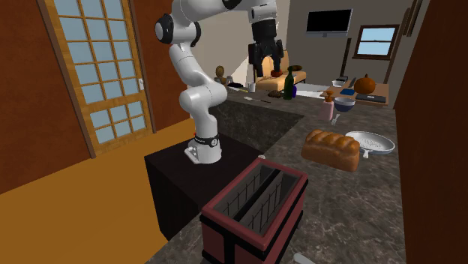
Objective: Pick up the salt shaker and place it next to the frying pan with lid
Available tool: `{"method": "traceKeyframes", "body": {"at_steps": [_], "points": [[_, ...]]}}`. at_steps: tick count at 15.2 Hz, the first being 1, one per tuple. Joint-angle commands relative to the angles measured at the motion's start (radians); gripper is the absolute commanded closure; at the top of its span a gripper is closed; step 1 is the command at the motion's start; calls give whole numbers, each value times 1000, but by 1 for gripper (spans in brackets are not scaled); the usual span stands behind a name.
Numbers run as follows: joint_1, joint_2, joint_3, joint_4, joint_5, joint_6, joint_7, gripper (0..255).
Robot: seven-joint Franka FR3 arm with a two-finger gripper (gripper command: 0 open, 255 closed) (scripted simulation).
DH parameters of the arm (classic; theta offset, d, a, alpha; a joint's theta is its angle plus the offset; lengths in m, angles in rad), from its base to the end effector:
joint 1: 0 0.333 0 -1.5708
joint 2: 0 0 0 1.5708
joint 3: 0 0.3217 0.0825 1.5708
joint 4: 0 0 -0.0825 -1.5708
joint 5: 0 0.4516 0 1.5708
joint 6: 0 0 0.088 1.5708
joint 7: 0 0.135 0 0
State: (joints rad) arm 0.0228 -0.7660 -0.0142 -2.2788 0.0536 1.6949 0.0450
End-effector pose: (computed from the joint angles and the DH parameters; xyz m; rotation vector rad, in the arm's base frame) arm 0.3934 0.0088 0.6140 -3.0601 0.0537 -0.2765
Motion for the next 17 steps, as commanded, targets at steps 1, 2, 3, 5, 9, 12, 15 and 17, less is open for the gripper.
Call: {"method": "traceKeyframes", "body": {"at_steps": [1, 2, 3, 5, 9, 12, 15, 17], "points": [[0, 0, 0, 0, 0, 0, 0, 0], [0, -6, 5, -35, 1, 22, 4, 0], [1, -11, 10, -69, 2, 44, 9, 0], [2, -18, 21, -136, 5, 89, 18, 0], [6, -22, 42, -262, 12, 181, 37, 0], [11, -14, 59, -349, 19, 255, 52, 0], [17, 6, 77, -430, 27, 334, 67, 0], [22, 27, 89, -480, 34, 391, 77, 0]]}}
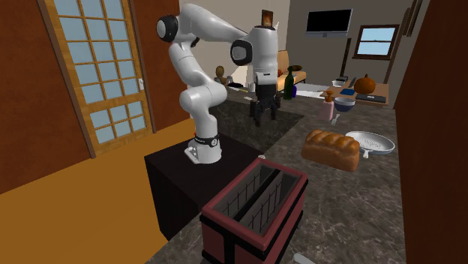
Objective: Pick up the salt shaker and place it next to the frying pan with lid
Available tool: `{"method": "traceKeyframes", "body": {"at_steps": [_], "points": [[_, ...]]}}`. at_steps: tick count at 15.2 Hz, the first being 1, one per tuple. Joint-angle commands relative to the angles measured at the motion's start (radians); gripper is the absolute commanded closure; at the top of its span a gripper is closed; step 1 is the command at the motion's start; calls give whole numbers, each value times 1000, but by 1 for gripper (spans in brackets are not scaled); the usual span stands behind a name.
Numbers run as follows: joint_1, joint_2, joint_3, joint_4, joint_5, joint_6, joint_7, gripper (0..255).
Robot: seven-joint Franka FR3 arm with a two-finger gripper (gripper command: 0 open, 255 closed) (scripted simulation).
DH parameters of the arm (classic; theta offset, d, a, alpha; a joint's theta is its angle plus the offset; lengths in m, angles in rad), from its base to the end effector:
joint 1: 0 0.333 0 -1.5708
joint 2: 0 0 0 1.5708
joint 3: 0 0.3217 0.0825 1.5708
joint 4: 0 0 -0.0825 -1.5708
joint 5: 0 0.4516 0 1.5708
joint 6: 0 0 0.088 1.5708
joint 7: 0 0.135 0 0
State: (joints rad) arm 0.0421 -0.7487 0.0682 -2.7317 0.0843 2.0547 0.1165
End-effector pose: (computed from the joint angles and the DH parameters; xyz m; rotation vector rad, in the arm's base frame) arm 0.3834 0.0448 0.3906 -3.1016 0.0920 -0.1053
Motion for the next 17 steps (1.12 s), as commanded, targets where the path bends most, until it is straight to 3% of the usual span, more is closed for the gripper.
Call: {"method": "traceKeyframes", "body": {"at_steps": [1, 10, 17], "points": [[5, 22, 13, -51, 7, 60, 11, 0], [34, 232, 73, -220, 46, 372, 61, 0], [34, 358, 82, -248, 53, 527, 59, 0]]}}
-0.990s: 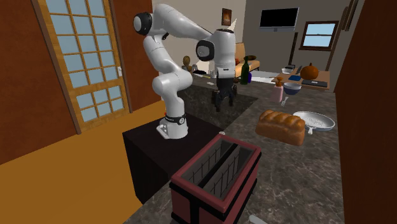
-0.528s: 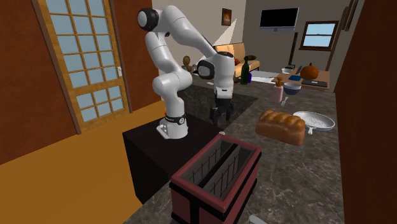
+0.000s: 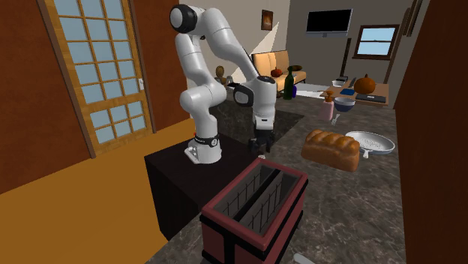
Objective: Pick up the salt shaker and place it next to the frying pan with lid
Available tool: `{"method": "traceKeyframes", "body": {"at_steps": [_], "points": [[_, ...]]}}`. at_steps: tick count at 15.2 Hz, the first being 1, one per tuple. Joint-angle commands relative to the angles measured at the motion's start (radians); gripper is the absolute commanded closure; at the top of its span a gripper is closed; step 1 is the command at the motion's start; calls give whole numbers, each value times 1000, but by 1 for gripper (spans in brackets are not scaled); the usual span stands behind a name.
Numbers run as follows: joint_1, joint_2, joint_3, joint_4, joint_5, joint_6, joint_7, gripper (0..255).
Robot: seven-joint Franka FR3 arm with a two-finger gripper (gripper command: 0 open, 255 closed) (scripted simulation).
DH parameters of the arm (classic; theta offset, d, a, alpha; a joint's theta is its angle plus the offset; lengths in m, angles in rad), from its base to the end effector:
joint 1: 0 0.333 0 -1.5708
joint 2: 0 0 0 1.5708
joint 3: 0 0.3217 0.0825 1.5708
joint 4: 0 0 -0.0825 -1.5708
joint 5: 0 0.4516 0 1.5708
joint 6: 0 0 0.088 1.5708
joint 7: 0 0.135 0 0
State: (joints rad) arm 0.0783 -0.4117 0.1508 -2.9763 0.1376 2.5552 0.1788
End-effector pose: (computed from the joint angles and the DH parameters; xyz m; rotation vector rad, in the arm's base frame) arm 0.3422 0.0667 0.1903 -3.1262 0.1213 0.0201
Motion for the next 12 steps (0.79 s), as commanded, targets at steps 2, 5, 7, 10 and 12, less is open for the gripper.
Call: {"method": "traceKeyframes", "body": {"at_steps": [2, 5, 7, 10, 12], "points": [[-2, 33, 0, -6, 0, 39, -3, 0], [-2, 33, 0, -5, 0, 39, -3, 0], [-2, 33, 0, -5, 0, 39, -3, 0], [-2, 33, 0, -5, 0, 39, -3, 255], [-2, 33, 0, -5, 0, 39, -3, 255]]}}
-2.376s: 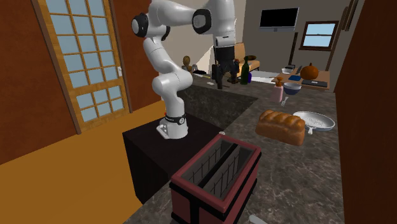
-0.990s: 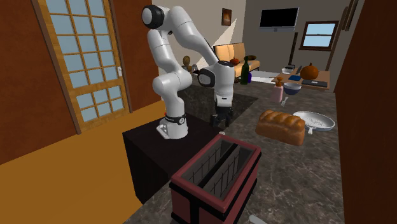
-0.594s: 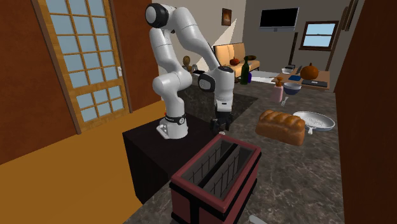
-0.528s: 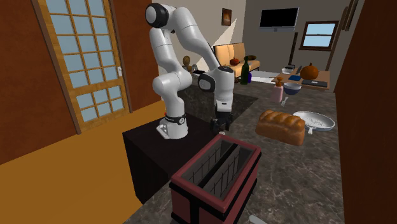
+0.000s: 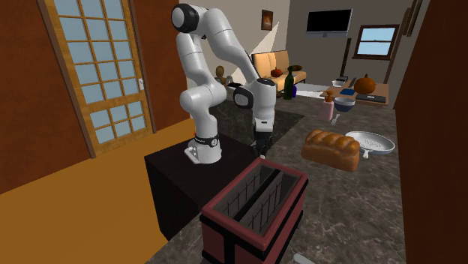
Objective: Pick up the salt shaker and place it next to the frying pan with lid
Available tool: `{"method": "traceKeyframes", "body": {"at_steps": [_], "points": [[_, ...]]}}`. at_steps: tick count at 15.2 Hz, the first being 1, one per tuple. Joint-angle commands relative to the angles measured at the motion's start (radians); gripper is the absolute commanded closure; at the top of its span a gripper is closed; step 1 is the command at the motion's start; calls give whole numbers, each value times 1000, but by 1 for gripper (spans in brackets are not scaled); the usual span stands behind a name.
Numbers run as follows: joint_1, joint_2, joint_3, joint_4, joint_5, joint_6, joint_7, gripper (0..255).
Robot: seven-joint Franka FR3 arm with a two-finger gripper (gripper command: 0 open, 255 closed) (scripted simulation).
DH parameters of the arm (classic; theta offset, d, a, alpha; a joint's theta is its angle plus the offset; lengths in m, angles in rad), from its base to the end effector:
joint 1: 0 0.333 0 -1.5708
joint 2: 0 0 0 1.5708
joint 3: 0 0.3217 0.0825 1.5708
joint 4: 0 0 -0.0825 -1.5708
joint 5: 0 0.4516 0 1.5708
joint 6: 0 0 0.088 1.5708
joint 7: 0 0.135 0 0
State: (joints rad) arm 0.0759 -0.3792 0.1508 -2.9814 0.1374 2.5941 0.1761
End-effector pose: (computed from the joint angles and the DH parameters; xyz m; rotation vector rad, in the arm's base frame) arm 0.3405 0.0654 0.1805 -3.1259 0.1219 0.0180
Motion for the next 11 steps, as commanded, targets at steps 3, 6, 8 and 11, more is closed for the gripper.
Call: {"method": "traceKeyframes", "body": {"at_steps": [3, 6, 8, 11], "points": [[0, 0, 0, 0, 0, 0, 0, 255], [0, 0, 0, 0, 0, 0, 0, 255], [1, -20, -1, 2, 0, -23, 0, 255], [1, -77, -4, 13, -3, -90, 1, 255]]}}
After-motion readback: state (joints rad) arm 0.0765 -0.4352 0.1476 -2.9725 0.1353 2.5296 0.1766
